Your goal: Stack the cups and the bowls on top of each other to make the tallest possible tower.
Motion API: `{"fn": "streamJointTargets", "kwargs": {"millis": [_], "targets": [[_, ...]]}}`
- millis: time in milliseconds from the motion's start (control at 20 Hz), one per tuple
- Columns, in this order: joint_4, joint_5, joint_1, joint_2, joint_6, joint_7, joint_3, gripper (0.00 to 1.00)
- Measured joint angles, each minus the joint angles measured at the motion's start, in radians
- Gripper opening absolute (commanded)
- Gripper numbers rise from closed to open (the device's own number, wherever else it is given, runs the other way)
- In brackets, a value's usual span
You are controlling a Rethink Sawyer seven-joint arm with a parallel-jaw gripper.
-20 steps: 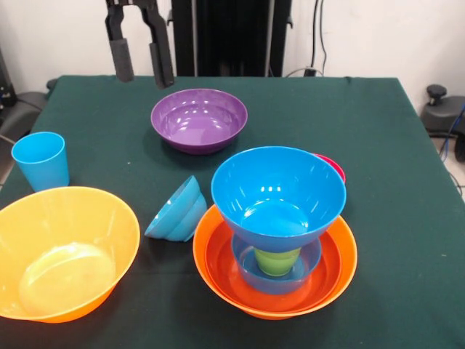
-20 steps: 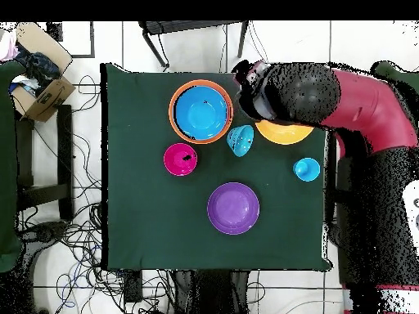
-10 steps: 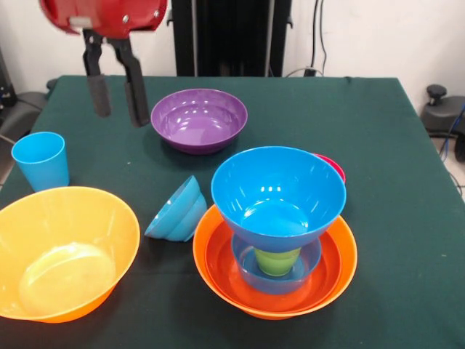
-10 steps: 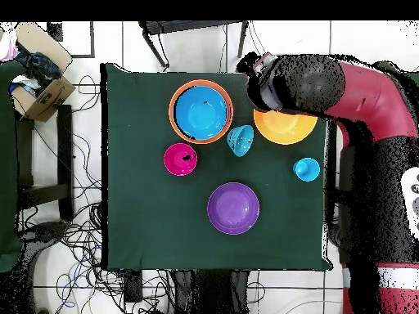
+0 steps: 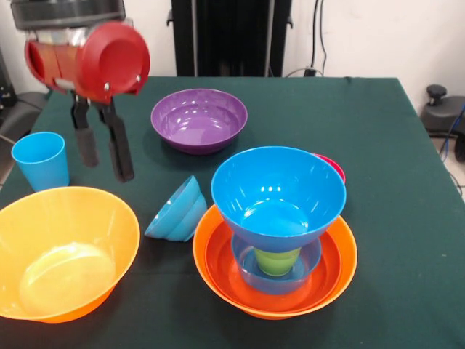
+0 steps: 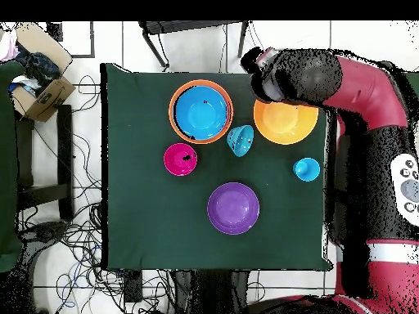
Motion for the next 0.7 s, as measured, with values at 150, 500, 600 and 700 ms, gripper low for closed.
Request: {"fn": "streamJointTargets", "kwargs": {"millis": [150, 500, 600, 700], "targets": [[-0.045, -0.007, 0.007, 0.041, 0.0, 0.0, 0.0, 1.0], [-0.15, -0.026, 0.028, 0.11, 0.015, 0.0, 0.002, 1.0], [-0.179, -0.028, 0.033, 0.129, 0.021, 0.0, 0.005, 1.0], [-0.217, -0.03, 0.039, 0.153, 0.027, -0.006, 0.01, 1.0]]}}
